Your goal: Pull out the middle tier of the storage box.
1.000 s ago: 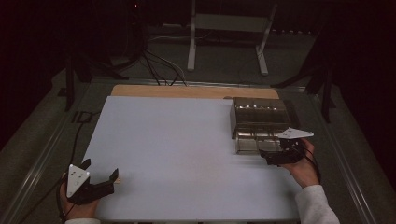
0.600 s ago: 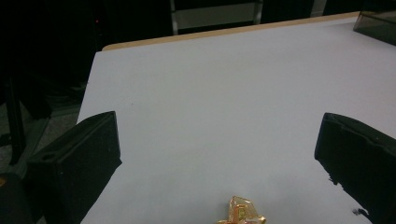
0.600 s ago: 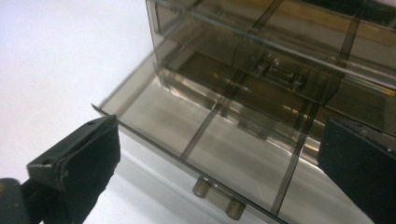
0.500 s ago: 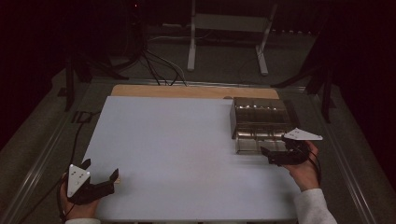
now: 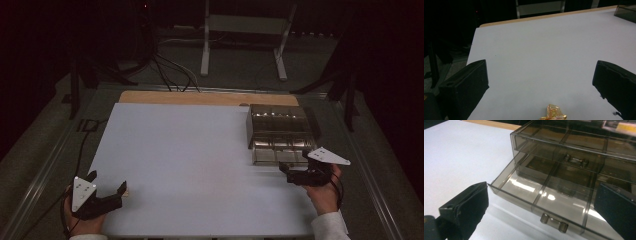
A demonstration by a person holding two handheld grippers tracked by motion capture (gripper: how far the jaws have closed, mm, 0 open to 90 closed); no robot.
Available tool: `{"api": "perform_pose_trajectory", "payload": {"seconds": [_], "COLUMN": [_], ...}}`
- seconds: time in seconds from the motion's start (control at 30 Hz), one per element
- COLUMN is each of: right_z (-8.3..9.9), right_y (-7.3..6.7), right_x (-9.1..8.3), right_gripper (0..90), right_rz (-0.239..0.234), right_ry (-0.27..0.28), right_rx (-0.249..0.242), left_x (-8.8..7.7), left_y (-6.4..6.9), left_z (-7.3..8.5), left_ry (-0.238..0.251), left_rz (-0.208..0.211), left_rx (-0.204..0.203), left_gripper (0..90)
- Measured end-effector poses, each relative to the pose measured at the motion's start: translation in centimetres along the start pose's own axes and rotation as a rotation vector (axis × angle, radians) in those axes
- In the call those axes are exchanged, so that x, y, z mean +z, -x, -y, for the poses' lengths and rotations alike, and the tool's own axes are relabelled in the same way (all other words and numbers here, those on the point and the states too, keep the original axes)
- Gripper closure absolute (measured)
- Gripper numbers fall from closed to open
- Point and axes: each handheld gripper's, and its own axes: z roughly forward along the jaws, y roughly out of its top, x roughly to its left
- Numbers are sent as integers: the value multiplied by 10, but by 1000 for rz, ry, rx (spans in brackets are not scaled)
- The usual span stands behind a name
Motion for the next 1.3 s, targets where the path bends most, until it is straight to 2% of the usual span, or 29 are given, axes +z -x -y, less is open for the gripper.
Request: {"api": "perform_pose_trajectory", "payload": {"seconds": [0.07, 0.33, 0.67, 0.83, 1.0, 1.3], "right_z": [3, 16, 29, 30, 33, 36], "right_y": [-2, -6, -15, -16, -17, -17], "right_x": [-2, -8, -6, -6, -3, -4], "right_gripper": [0, 0, 0, 0, 0, 0], "right_rz": [20, 36, 51, 54, 57, 48], "right_ry": [13, 79, 110, 127, 114, 114], "right_rx": [0, 50, 60, 53, 44, 37], "left_x": [0, 1, 2, 2, 6, 8], "left_y": [0, -1, -3, -4, -3, -8], "left_z": [0, 0, -1, -1, 0, 2], "left_ry": [0, -6, -16, -30, -60, -90], "left_rz": [-1, 7, 9, 31, 44, 63], "left_rx": [1, 1, -1, -4, 6, 0], "left_gripper": [15, 15, 15, 15, 15, 15]}}
